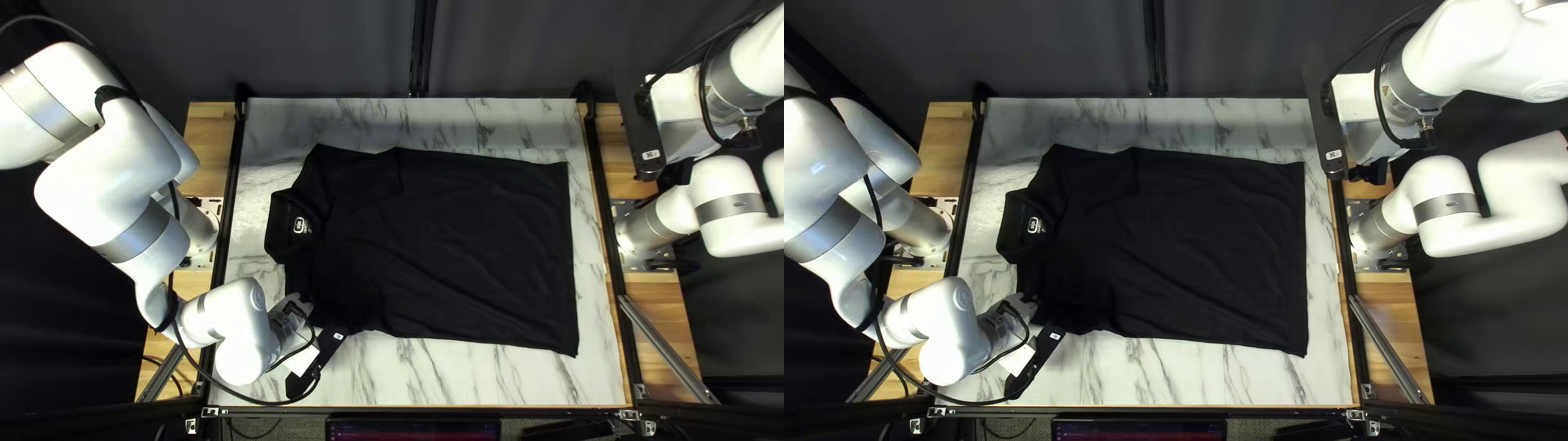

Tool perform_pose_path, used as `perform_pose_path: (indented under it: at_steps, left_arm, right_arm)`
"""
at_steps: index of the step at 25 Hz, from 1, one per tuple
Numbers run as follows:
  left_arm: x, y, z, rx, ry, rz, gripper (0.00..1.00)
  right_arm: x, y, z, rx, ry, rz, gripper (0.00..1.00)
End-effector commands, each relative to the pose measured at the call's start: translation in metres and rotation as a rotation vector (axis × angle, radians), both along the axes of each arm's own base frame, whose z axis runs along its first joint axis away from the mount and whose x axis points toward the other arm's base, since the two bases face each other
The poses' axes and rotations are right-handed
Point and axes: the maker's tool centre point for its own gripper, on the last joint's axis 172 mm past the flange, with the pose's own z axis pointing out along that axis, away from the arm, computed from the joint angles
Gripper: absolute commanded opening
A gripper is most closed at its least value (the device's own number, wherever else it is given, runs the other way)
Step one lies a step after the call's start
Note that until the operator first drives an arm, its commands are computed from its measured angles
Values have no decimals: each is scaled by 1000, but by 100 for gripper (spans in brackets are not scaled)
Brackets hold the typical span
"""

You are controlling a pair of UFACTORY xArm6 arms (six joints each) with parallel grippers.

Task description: Fold t-shirt

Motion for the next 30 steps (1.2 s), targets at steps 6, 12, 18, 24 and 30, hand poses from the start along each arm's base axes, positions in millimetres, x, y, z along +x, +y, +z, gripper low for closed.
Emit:
perform_pose_path:
  at_steps: [6,12,18,24,30]
  left_arm:
    - [-13,-2,-12,-22,5,38,0]
    - [-5,-7,1,-18,6,39,0]
    - [-4,-16,11,-8,7,33,0]
    - [-2,-22,16,-2,-1,44,0]
    - [5,-25,36,22,-12,31,0]
  right_arm:
    - [0,0,0,0,0,0,100]
    - [0,0,0,0,0,0,100]
    - [0,0,0,0,0,0,100]
    - [0,0,0,0,0,0,100]
    - [0,0,0,0,0,0,100]
